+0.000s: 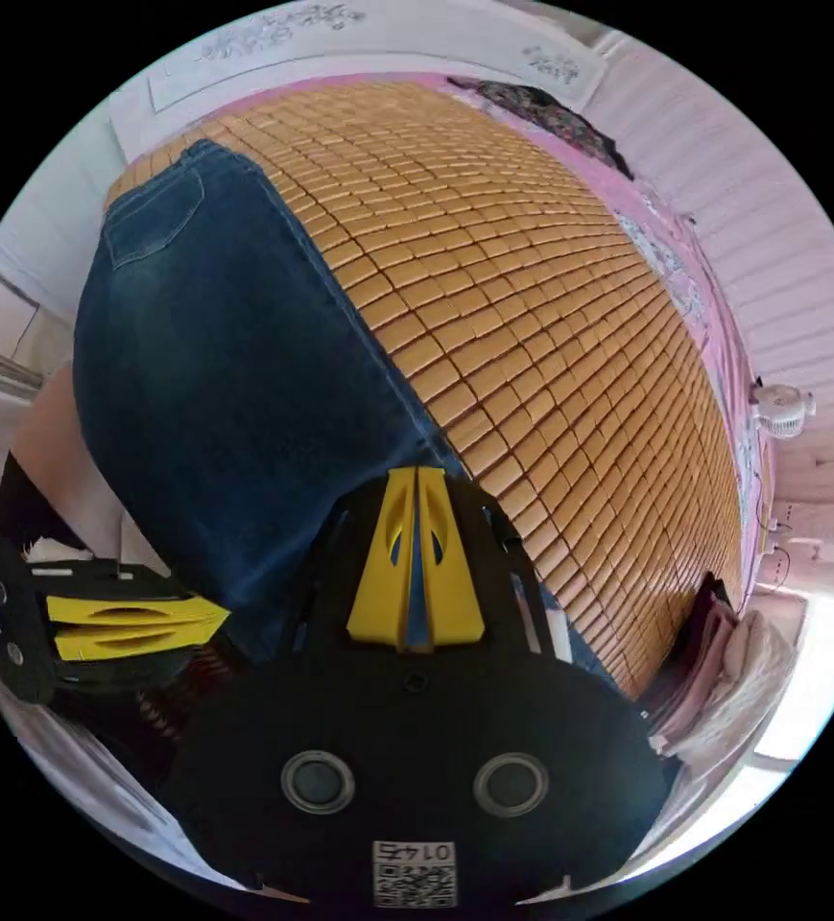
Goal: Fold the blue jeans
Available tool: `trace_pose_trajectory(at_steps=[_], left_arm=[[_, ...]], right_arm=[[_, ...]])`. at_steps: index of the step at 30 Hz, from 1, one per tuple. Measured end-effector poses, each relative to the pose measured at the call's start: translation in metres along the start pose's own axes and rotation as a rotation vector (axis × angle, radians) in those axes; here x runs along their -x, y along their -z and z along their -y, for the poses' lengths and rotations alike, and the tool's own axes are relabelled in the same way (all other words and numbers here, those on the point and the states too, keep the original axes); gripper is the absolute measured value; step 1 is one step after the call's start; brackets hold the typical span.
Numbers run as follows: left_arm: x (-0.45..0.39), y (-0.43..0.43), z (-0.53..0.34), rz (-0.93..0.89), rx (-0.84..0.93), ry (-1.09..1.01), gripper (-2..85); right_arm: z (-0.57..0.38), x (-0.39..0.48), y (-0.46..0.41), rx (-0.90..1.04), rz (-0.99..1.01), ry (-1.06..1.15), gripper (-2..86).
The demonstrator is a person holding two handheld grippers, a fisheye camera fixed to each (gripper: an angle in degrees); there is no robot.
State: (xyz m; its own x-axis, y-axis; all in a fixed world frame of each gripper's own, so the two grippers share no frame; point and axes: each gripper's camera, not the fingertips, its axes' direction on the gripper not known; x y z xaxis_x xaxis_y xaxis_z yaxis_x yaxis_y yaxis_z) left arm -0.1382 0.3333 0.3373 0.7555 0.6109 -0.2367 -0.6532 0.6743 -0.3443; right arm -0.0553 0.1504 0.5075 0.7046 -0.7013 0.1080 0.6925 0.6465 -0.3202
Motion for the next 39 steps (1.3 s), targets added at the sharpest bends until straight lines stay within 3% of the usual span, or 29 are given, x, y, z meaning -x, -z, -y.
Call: trace_pose_trajectory(at_steps=[4,8,10,14,19,23,26,31,39], left_arm=[[0.015,0.028,-0.014,-0.036,-0.08,0.075,-1.0],[0.048,0.053,-0.024,0.028,-0.093,0.182,-1.0],[0.063,0.06,-0.03,0.063,-0.084,0.233,-1.0],[0.099,0.068,-0.04,0.057,-0.055,0.391,-1.0],[0.116,0.061,-0.037,0.06,0.005,0.481,-1.0],[0.114,0.035,-0.025,0.141,0.17,0.443,-1.0],[0.11,0.033,-0.021,0.182,0.181,0.424,-1.0],[0.103,0.029,-0.014,0.261,0.205,0.374,-1.0],[0.107,0.029,-0.007,0.257,0.25,0.301,-1.0]], right_arm=[[-0.144,-0.061,0.043,-0.205,0.067,-0.318,-0.5],[-0.31,-0.128,0.068,-0.219,-0.164,-0.56,2.2],[-0.382,-0.159,0.074,-0.238,-0.191,-0.739,8.1],[-0.509,-0.211,0.064,-0.153,-0.15,-1.119,20.2],[-0.6,-0.233,0.042,-0.232,0.054,-1.432,20.2],[-0.646,-0.241,0.029,-0.279,0.257,-1.508,11.6],[-0.675,-0.239,0.042,-0.347,0.211,-1.515,4.4],[-0.71,-0.241,0.054,-0.448,0.256,-1.445,2.1],[-0.743,-0.256,0.103,-1.027,0.471,-1.336,1.0]])
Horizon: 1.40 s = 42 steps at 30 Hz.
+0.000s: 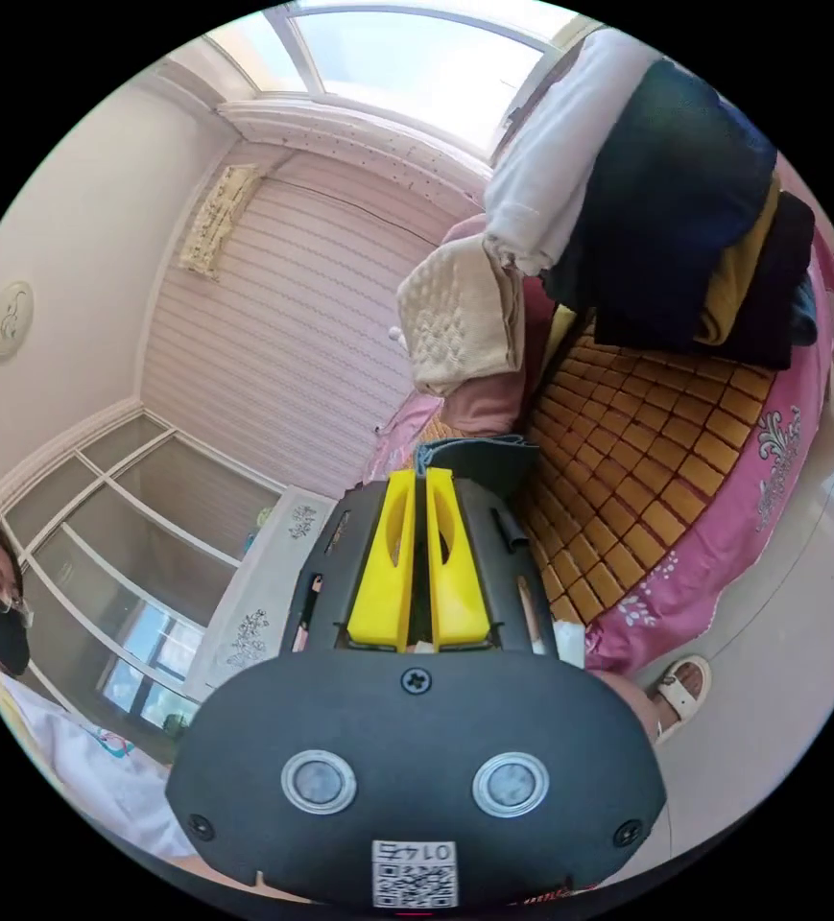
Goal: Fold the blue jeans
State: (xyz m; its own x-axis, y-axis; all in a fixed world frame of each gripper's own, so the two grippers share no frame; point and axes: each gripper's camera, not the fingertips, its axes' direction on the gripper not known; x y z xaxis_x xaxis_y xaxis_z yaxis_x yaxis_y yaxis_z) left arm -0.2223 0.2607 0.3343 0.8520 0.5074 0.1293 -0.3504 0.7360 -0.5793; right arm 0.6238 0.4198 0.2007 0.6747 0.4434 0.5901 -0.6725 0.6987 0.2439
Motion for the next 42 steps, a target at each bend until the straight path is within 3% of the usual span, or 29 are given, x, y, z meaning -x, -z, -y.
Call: trace_pose_trajectory(at_steps=[8,15,21,25,28,32,36,42], left_arm=[[-0.035,-0.006,0.005,-0.051,0.03,-0.298,-1.0],[-0.109,-0.018,0.037,-0.369,-0.044,-0.442,-1.0],[-0.099,-0.009,0.037,-0.7,-0.12,-0.335,-1.0],[-0.022,0.014,-0.002,-0.721,-0.221,-0.145,-1.0],[0.057,0.026,-0.054,-0.63,-0.285,0.081,-0.9],[0.138,0.032,-0.126,-0.449,-0.333,0.36,0.1],[0.164,0.032,-0.152,-0.418,-0.409,0.466,4.2],[0.149,0.027,-0.102,-0.445,-0.442,0.373,6.4]], right_arm=[[0.041,0.072,0.034,-0.168,0.344,0.201,0.8],[0.065,0.189,0.041,-0.108,0.412,0.531,0.8],[-0.002,0.315,-0.069,0.297,0.638,0.811,1.2],[-0.132,0.356,-0.195,0.723,0.802,0.778,2.3],[-0.25,0.342,-0.28,1.026,0.696,0.694,5.2],[-0.364,0.298,-0.334,1.332,0.363,0.744,7.8],[-0.392,0.297,-0.335,1.323,0.208,0.906,8.1],[-0.414,0.323,-0.356,1.219,0.064,1.1,8.3]])
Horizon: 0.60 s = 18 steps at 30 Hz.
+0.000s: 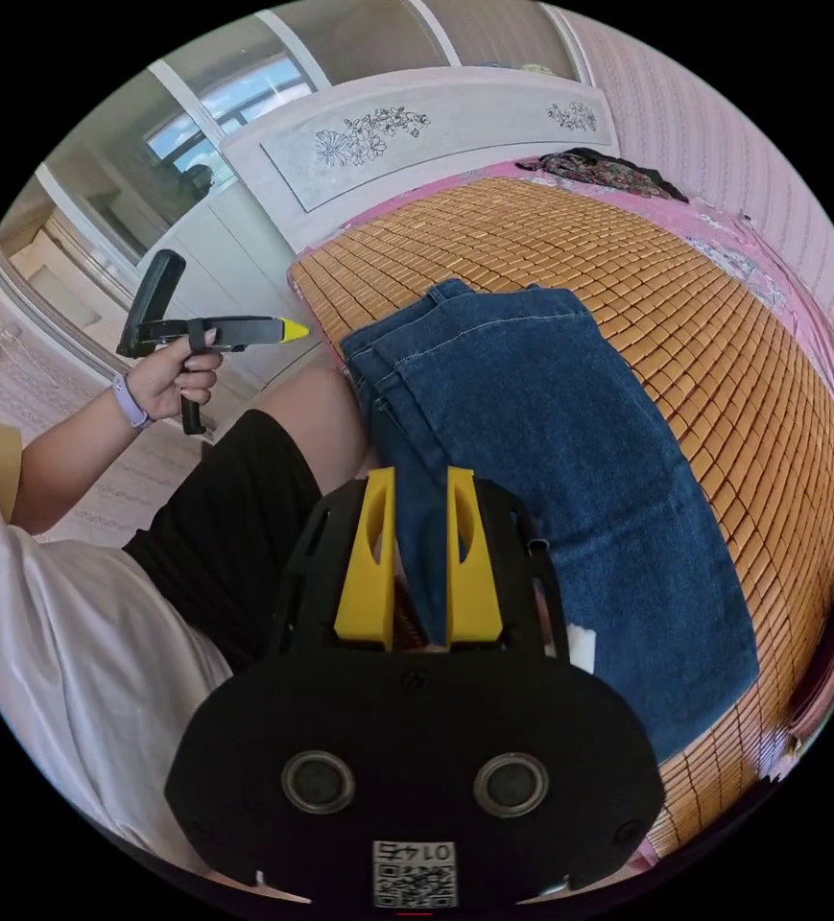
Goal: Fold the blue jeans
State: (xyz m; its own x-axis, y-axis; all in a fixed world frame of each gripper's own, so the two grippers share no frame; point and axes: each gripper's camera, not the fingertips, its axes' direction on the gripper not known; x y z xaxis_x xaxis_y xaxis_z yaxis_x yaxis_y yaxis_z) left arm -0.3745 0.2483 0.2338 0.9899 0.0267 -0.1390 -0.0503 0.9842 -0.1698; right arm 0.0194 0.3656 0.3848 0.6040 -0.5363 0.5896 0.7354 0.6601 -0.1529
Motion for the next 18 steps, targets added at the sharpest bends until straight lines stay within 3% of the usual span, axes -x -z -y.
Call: trace_pose_trajectory(at_steps=[7,10,18], left_arm=[[-0.024,-0.064,0.027,0.155,0.224,-0.103,8.3],[-0.033,-0.065,0.024,0.202,0.229,-0.146,7.7],[-0.056,-0.025,0.014,0.125,0.178,-0.234,1.0]], right_arm=[[0.066,0.011,-0.047,0.061,-0.169,0.081,7.5],[0.084,0.004,-0.08,0.205,-0.224,0.096,7.2],[0.105,-0.005,-0.034,0.082,-0.144,0.112,1.4]])
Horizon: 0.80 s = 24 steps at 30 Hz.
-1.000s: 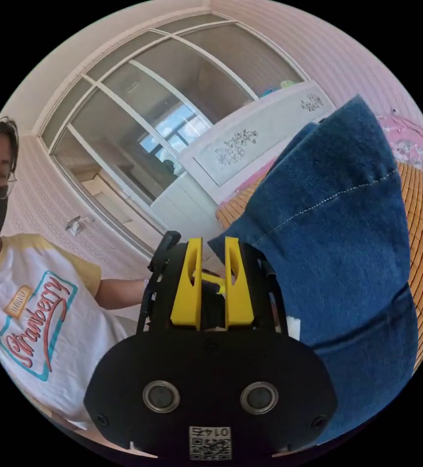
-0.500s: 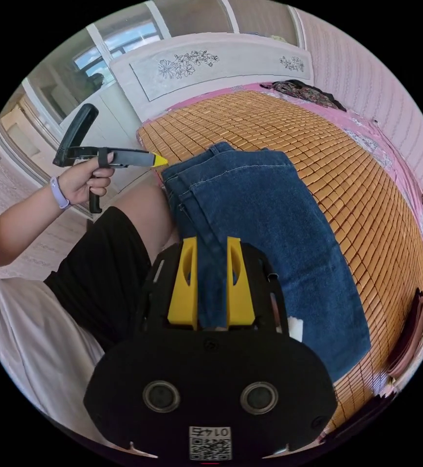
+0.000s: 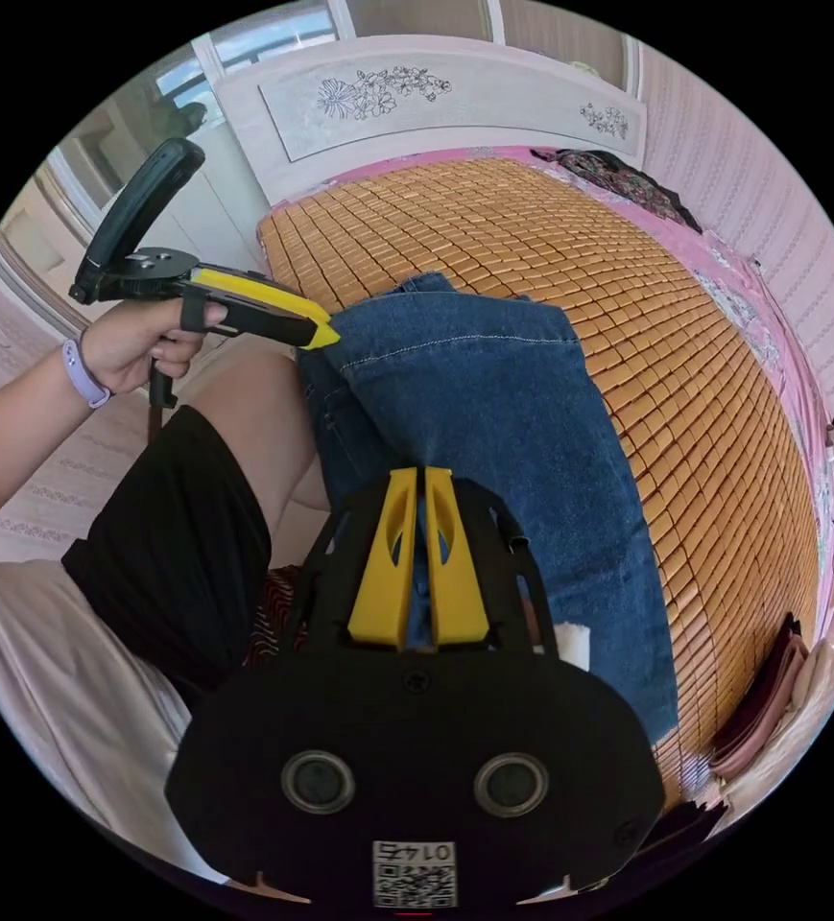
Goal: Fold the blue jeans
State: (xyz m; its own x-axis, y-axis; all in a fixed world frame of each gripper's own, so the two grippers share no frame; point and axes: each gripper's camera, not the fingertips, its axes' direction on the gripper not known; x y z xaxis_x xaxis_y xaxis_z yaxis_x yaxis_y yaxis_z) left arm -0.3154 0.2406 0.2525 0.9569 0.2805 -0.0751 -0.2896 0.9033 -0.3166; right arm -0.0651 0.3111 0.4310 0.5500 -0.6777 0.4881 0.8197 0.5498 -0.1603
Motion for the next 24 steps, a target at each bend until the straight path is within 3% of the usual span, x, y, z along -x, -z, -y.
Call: trace_pose_trajectory(at_steps=[5,10,15,20,24], left_arm=[[-0.001,0.01,-0.025,-0.016,0.029,0.036,1.1],[-0.009,-0.025,-0.041,0.157,0.175,-0.023,3.2],[-0.004,-0.011,-0.045,0.058,0.141,0.091,6.8],[-0.003,0.002,-0.047,0.103,0.012,0.102,10.2],[0.003,-0.024,-0.037,0.082,0.132,0.1,11.4]], right_arm=[[-0.005,-0.006,-0.007,-0.008,0.136,0.007,1.6],[-0.001,-0.012,-0.035,0.103,0.142,-0.033,4.1],[0.004,-0.038,-0.002,0.002,0.126,-0.065,5.8],[-0.013,-0.077,0.025,-0.094,0.144,-0.213,6.5],[-0.061,-0.114,0.04,-0.129,0.096,-0.419,9.7]])
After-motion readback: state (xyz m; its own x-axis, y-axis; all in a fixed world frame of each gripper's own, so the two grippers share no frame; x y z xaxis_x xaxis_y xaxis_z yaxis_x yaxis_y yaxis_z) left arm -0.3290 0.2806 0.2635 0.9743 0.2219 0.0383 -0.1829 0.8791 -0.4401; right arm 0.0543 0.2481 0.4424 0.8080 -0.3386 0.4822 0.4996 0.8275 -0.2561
